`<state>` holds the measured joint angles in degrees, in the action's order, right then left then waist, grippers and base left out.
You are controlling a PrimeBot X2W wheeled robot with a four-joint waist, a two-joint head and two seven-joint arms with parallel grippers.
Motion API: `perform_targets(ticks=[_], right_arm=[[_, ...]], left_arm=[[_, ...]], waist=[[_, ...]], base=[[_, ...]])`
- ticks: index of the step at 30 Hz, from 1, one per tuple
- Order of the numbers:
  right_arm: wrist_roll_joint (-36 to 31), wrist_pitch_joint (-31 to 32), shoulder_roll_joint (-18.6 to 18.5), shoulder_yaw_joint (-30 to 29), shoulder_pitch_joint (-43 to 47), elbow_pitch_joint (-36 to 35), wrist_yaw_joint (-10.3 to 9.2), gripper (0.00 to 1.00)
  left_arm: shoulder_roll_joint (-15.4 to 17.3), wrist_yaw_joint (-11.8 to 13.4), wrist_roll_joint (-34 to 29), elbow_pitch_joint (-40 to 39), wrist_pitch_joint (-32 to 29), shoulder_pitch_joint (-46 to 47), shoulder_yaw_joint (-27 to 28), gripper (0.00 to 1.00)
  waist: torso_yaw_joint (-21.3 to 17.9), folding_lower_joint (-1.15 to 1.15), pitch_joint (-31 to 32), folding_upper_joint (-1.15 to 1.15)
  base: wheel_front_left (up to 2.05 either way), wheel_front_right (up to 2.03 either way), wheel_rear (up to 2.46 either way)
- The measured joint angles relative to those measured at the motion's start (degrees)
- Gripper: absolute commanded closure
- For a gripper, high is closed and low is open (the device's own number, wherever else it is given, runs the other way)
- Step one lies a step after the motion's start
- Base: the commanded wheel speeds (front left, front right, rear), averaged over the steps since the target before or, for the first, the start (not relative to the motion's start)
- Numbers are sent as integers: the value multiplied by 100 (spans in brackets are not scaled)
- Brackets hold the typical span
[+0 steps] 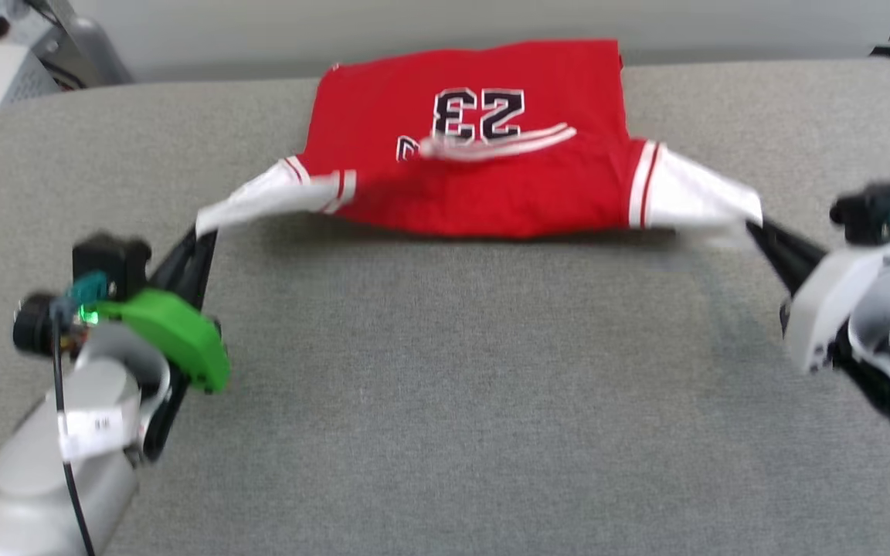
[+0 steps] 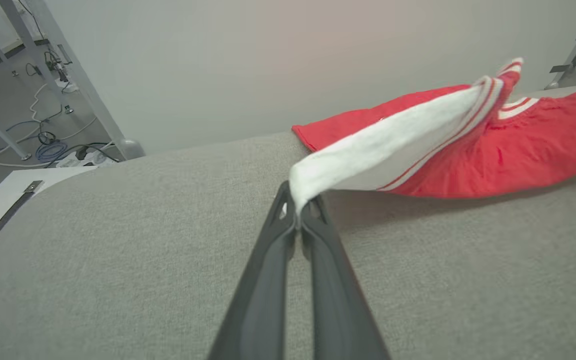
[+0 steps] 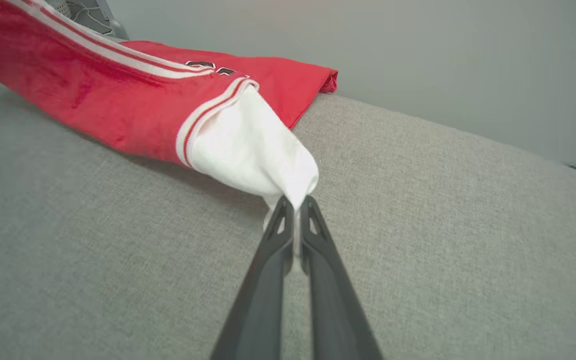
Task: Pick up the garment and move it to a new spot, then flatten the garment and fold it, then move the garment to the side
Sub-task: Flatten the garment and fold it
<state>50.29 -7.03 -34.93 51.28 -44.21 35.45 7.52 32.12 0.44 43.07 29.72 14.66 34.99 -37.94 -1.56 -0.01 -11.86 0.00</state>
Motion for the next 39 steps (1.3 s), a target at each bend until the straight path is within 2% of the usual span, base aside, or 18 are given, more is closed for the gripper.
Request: perform_targets(ticks=[8,14,19,26,30,31,32,33,34,39], right_arm=[[357,-242,-204,-129,1591,-154,0,100],[459,-391,-288,-434,2689,-235,1,100],[509,-414,-332,-722,3467,-293,4,100],[508,-237,-361,-1051,4258,-544,8,100],[426,-203,-336,-1440,4420,-638,9,100],[385,-203,-318,-1533,4424,-646,9,93],[347,-177,-292,-1652,4424,-662,9,59],[301,-135,-280,-1761,4426,-691,9,10],[200,-135,-278,-1884,4426,-734,9,0],[-93,-133,-369,-2720,4388,-1088,2,0]], left_arm=[[19,93,193,-215,0,-1532,145,100],[-5,293,434,-445,0,-2481,478,100],[-8,463,454,-628,0,-3188,534,100],[-93,546,453,-757,0,-3752,577,100],[-168,583,430,-800,0,-3809,599,100],[-181,583,417,-809,0,-3808,608,100],[-197,583,392,-823,0,-3808,616,100],[-215,583,349,-846,0,-3804,633,100],[-226,583,294,-864,0,-3797,639,100],[-288,595,81,-1031,0,-3737,776,100]], waist=[[-8,0,625,0],[23,0,993,0],[46,0,1240,0],[91,0,1339,0],[105,0,1331,0],[108,0,1328,0],[115,0,1324,0],[125,0,1319,0],[136,0,1311,0],[193,0,1239,0]], base=[[0,0,0],[0,0,0],[0,0,0],[0,0,0],[0,0,0],[0,0,0],[0,0,0],[0,0,0],[0,0,0],[0,0,0]])
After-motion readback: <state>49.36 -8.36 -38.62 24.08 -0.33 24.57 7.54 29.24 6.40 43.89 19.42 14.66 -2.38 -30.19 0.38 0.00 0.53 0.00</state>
